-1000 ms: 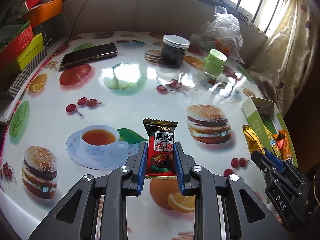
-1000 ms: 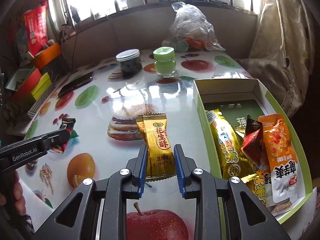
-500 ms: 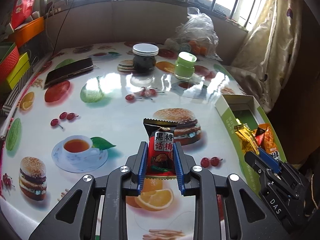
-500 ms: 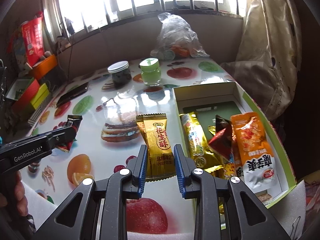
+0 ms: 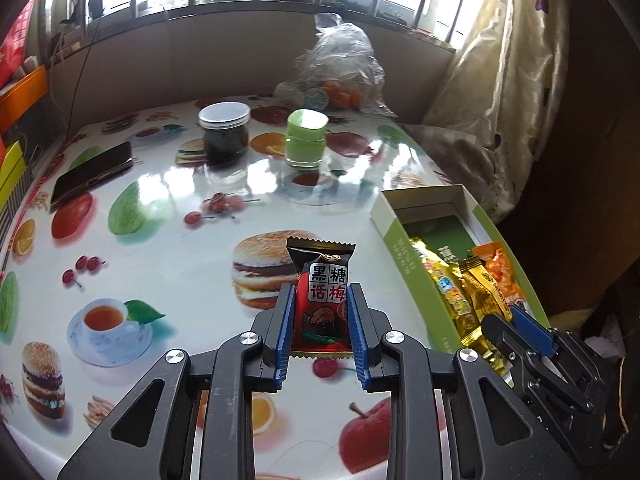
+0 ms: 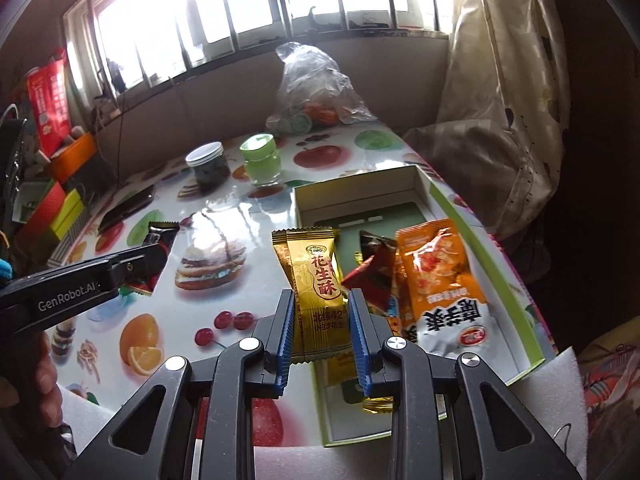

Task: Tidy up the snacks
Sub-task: 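Carry both held snacks over the green box with both tools, then lower both snacks into the green box and open both tools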

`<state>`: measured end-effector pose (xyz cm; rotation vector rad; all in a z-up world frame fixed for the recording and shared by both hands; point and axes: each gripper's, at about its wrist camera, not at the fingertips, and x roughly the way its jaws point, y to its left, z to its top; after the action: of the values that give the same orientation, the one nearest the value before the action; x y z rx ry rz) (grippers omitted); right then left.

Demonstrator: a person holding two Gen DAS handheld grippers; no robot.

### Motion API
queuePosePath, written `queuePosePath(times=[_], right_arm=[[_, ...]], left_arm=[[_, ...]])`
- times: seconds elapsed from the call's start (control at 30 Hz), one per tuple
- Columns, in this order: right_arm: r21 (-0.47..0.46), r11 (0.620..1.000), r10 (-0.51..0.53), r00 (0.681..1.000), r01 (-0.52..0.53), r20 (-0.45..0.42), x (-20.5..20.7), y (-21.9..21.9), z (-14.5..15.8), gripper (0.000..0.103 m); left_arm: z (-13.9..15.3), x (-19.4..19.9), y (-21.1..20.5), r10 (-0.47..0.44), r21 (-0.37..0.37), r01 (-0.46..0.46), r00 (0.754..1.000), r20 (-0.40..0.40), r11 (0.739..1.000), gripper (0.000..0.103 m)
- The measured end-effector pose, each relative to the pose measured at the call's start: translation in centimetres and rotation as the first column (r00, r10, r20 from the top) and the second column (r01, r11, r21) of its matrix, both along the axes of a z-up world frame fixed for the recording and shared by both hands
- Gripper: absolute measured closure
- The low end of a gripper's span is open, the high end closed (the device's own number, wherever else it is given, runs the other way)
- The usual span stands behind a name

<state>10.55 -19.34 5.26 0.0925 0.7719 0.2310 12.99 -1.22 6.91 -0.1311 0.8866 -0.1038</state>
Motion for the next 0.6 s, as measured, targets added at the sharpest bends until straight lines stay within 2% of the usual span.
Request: queuePosePath(times=[0.6], right_arm=[[-0.044,0.994,-0.100,0.995,0.099,-0.026,-0.4,-4.0,-1.0,0.078]], left_arm=[[-0.1,3.5,-5.9,-0.139,-0.060,0.139,0.990,-0.012,0.989,0.076]])
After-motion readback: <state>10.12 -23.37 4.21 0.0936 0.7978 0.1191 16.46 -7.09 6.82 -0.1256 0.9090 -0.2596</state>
